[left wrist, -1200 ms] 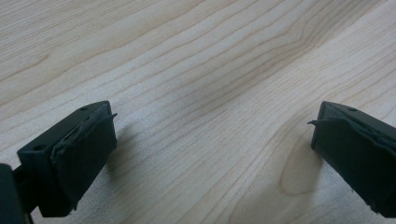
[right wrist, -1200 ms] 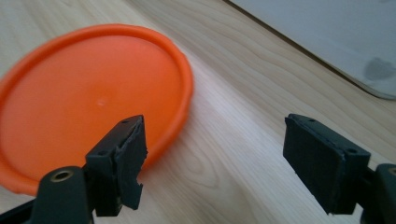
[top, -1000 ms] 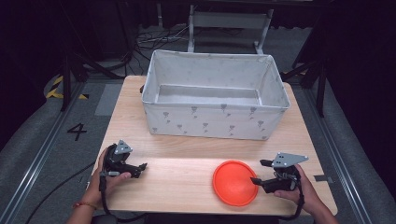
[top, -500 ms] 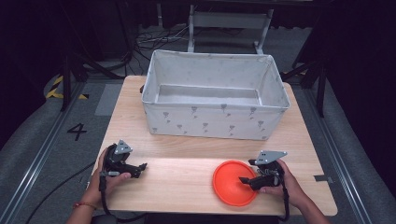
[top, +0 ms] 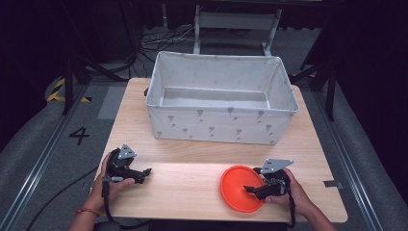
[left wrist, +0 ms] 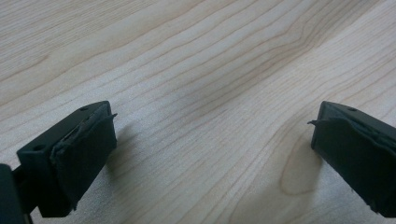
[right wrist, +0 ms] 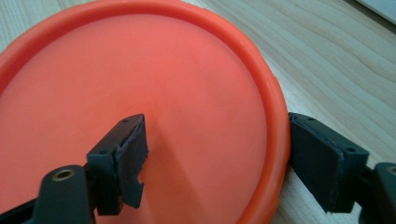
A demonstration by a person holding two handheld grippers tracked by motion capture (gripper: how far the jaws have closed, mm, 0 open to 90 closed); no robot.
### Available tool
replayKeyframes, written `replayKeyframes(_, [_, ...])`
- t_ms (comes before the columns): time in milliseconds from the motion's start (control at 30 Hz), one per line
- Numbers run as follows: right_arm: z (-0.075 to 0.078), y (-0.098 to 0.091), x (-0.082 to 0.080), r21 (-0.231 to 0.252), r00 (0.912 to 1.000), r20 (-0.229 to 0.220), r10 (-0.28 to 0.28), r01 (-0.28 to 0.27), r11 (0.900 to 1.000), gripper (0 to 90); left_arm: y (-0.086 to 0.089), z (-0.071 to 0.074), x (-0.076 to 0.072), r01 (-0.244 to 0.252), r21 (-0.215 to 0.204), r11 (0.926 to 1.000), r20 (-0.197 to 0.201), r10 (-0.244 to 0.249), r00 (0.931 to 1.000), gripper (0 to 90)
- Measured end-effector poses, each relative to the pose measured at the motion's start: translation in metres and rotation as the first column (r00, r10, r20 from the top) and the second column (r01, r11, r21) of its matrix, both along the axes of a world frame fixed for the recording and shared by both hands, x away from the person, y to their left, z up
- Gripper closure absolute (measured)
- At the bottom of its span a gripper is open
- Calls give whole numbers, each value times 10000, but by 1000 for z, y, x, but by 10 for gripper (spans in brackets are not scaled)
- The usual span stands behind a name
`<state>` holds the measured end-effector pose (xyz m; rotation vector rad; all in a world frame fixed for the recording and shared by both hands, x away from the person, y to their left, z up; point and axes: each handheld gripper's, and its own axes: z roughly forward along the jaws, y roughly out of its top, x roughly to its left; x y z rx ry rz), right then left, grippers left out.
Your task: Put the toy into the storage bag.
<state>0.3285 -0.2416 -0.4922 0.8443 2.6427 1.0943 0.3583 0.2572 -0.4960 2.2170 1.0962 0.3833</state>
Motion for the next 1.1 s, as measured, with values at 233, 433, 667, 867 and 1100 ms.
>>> replayKeyframes(233, [3,-5,5,224,9979,-137,-634,637,9977,521,0,0,0,8,-11,10000,-10,-8,10000,4])
replayKeyframes(433, [5,-13,11,537,9966,-409,-717,739,9958,654,0,0,0,-3,-1,10000,-1,3,10000,4])
replayKeyframes(667, [12,-18,11,799,9979,-317,-570,593,9950,744,0,0,0,6,4,10000,14,-6,10000,4])
replayKeyframes(867, [22,-16,5,342,9991,284,-320,310,9989,831,0,0,0,5,6,10000,15,-5,10000,4])
replayKeyframes(1100, [31,-10,8,58,9976,683,-121,118,9999,831,0,0,0,-4,-2,10000,-4,4,10000,4])
